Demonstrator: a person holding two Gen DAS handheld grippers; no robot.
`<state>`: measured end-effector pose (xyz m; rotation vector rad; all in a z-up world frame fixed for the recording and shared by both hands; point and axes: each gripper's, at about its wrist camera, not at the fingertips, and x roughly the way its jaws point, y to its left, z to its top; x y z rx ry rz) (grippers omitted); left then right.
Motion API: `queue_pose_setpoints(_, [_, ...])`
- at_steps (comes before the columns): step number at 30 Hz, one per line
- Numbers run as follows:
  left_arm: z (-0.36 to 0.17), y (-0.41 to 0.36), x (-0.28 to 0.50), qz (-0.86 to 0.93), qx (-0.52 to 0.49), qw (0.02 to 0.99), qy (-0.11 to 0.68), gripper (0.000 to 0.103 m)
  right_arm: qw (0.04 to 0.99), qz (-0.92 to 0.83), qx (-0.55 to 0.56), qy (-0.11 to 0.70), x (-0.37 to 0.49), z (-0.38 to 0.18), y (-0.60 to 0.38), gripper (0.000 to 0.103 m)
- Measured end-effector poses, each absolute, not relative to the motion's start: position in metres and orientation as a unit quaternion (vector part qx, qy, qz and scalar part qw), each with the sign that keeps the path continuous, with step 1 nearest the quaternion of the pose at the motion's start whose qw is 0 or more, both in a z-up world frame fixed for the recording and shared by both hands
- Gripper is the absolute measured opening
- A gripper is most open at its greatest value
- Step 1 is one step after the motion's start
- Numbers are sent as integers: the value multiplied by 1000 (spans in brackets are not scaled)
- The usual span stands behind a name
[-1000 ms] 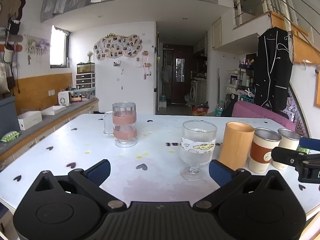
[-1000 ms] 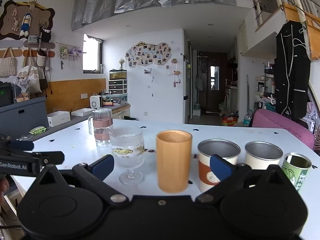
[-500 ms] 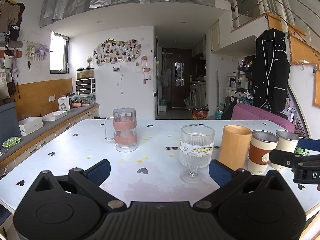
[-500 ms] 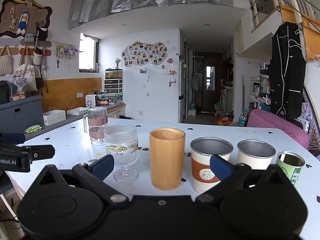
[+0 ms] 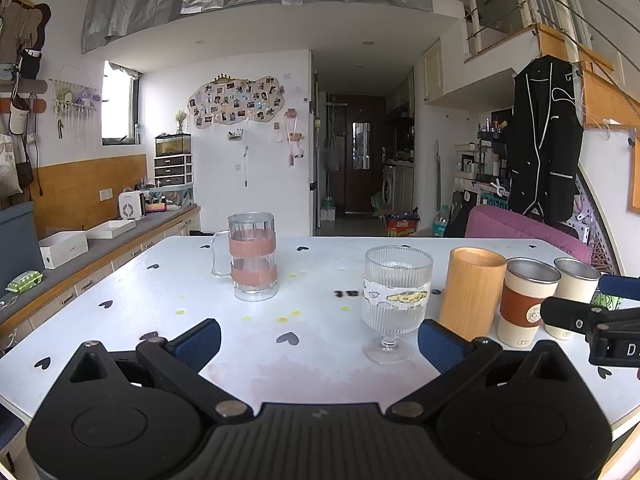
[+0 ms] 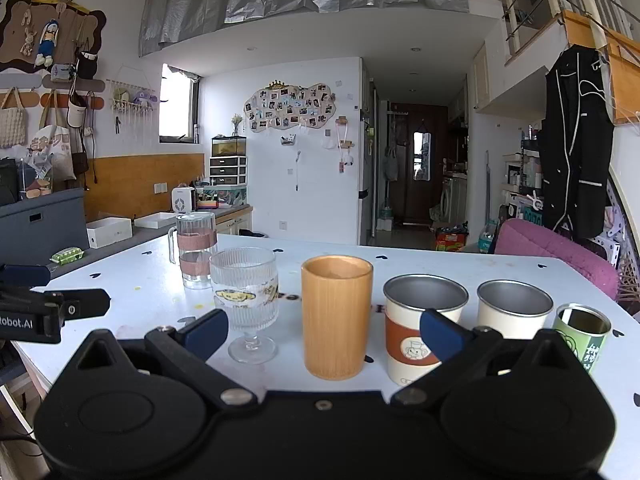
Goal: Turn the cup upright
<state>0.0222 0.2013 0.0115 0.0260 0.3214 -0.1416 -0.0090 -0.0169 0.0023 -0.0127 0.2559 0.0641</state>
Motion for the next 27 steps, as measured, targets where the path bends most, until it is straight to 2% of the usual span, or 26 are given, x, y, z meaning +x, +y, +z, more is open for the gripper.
queue_pose_setpoints(27, [11, 201, 23, -69, 13, 985, 160, 103, 991, 32, -7, 128, -10, 2, -16, 103])
